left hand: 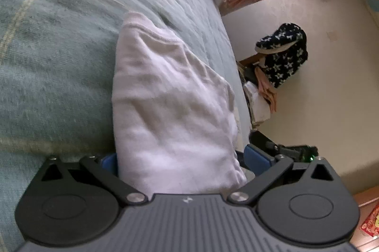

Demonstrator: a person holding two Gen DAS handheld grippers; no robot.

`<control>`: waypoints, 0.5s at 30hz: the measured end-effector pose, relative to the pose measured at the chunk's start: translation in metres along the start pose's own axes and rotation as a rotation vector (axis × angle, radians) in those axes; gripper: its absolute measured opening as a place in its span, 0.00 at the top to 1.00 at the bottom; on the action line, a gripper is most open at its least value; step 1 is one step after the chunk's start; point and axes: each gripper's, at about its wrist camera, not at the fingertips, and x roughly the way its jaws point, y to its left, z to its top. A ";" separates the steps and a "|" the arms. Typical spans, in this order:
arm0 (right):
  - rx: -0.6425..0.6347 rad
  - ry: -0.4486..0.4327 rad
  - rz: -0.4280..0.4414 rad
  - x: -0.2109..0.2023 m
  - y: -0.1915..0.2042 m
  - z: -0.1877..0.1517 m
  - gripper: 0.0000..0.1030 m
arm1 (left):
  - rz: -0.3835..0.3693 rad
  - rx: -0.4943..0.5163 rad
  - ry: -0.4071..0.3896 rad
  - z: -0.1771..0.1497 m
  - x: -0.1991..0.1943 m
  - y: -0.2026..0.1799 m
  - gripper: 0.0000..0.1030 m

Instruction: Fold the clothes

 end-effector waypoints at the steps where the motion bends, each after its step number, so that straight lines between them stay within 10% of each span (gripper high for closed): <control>1: -0.009 0.021 0.005 -0.001 0.001 -0.001 0.00 | -0.010 0.000 0.013 -0.005 -0.003 0.000 0.02; 15: 0.034 0.161 0.102 0.010 -0.003 0.014 0.00 | -0.054 0.009 0.055 0.012 0.013 -0.001 0.02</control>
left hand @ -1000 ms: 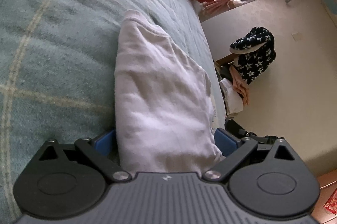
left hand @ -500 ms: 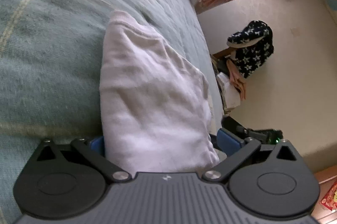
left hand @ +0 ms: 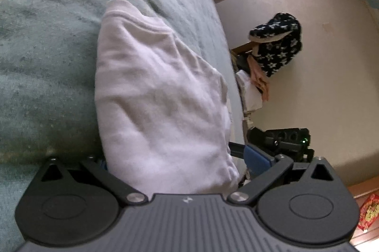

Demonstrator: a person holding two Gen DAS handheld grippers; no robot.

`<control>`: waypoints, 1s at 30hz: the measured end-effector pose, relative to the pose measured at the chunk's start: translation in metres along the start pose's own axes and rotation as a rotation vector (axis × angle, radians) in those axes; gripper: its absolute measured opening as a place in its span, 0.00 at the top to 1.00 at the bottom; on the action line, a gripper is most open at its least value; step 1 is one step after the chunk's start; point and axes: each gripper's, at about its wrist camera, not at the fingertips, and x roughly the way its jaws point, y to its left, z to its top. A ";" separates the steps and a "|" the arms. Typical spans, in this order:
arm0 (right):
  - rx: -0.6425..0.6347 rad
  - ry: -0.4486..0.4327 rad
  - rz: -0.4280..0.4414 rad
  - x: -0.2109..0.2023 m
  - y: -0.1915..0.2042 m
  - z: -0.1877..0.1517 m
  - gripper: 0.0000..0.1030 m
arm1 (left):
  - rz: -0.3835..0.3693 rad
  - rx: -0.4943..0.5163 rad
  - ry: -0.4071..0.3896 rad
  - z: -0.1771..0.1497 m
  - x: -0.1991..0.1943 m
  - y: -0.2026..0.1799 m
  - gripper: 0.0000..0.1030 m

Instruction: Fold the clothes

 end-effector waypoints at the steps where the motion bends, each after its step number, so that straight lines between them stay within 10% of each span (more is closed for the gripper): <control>1: -0.001 0.007 0.005 -0.002 0.000 -0.003 0.00 | -0.012 0.001 -0.003 -0.004 -0.003 0.002 0.02; 16: -0.021 -0.003 0.130 -0.010 -0.012 -0.013 0.00 | -0.101 -0.092 -0.115 -0.006 -0.008 0.020 0.02; 23: 0.017 -0.021 0.112 -0.011 -0.011 -0.008 0.00 | 0.050 -0.037 -0.101 -0.005 -0.002 0.011 0.24; 30: -0.022 -0.013 0.144 -0.016 -0.019 -0.007 0.01 | 0.017 -0.034 -0.120 -0.009 -0.002 0.018 0.24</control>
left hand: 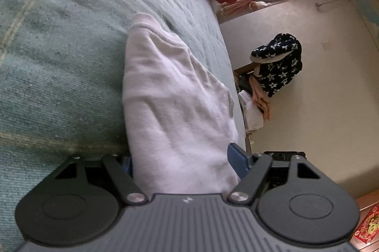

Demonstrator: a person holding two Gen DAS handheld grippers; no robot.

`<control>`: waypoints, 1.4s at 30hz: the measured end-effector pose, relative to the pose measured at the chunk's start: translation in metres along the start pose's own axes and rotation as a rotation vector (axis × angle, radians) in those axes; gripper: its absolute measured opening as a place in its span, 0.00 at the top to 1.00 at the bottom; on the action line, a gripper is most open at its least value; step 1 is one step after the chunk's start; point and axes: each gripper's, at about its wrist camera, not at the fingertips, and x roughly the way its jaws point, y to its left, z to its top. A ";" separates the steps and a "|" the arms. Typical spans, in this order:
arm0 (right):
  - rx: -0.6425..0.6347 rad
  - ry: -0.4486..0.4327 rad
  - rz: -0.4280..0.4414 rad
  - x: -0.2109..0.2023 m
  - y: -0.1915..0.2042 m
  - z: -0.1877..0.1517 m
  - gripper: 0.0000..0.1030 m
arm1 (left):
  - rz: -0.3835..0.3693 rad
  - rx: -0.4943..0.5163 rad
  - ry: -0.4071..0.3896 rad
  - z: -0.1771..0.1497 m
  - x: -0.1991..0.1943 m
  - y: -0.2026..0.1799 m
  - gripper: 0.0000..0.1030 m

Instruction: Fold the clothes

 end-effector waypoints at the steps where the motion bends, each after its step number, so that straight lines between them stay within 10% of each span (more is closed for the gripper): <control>1: -0.008 -0.003 -0.001 0.000 0.000 0.000 0.01 | -0.002 0.001 0.000 0.000 0.001 -0.001 0.23; 22: 0.123 -0.061 0.014 0.014 0.028 0.000 0.00 | -0.051 0.084 -0.030 0.005 -0.018 -0.045 0.17; 42: -0.127 0.028 0.001 0.055 0.134 -0.019 0.00 | -0.063 0.095 -0.191 -0.018 -0.123 -0.035 0.16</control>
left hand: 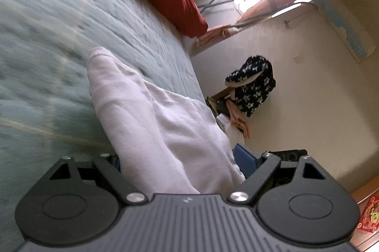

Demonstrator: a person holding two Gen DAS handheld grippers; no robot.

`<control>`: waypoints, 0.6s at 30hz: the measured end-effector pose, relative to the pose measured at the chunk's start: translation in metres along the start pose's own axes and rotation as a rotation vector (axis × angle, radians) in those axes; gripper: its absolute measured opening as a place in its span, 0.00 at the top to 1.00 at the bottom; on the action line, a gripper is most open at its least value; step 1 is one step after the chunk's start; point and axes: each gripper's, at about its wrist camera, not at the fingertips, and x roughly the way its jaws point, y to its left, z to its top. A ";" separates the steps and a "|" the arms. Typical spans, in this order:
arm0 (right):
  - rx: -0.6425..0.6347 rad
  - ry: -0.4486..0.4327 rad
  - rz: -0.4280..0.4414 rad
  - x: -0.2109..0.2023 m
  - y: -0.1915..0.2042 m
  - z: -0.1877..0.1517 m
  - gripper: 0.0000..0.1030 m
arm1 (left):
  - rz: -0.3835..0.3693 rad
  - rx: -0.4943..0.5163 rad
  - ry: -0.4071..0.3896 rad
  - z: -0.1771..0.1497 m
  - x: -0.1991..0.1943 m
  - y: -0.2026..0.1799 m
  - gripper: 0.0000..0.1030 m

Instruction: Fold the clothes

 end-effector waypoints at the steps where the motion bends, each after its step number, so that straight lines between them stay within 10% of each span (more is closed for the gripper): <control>1: -0.011 0.009 0.000 0.007 0.007 -0.001 0.00 | 0.000 -0.002 -0.012 0.000 -0.009 0.002 0.16; 18: -0.175 0.122 0.040 0.155 0.107 -0.022 0.00 | 0.104 -0.023 -0.194 0.020 -0.166 0.059 0.16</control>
